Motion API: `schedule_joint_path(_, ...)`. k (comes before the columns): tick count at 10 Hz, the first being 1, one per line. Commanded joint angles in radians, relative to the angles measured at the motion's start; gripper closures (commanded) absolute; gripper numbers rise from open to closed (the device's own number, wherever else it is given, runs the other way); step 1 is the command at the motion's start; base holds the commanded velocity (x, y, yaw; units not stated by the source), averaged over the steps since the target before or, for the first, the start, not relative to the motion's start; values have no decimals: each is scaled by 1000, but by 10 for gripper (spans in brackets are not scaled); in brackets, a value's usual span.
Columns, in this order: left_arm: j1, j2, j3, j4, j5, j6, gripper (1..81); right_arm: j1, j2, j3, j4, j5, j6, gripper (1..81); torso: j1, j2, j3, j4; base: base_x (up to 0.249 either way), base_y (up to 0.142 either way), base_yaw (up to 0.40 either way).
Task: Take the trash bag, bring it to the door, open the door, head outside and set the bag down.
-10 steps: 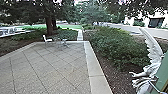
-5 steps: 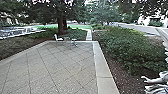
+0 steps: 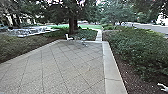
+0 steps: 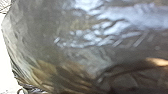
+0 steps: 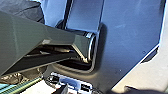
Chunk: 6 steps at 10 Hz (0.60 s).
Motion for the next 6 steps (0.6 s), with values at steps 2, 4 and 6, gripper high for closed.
schedule_joint_path(2, -89, -96, 146, -24, 112, -6, 811, 44, -50, 148, -6, -82, -8, 10, 0, 0, 0, 1, 0, 0, 0)
schedule_joint_path(4, -112, -155, 212, -47, 115, -6, 811, 45, -133, 286, 2, -82, -6, 10, 0, 0, 0, 1, 0, 0, 0)
schedule_joint_path(6, -166, -230, 283, -90, 135, -6, 811, 41, -155, 306, 3, -82, -5, 10, 0, 0, -65, 1, 0, 0, 0)
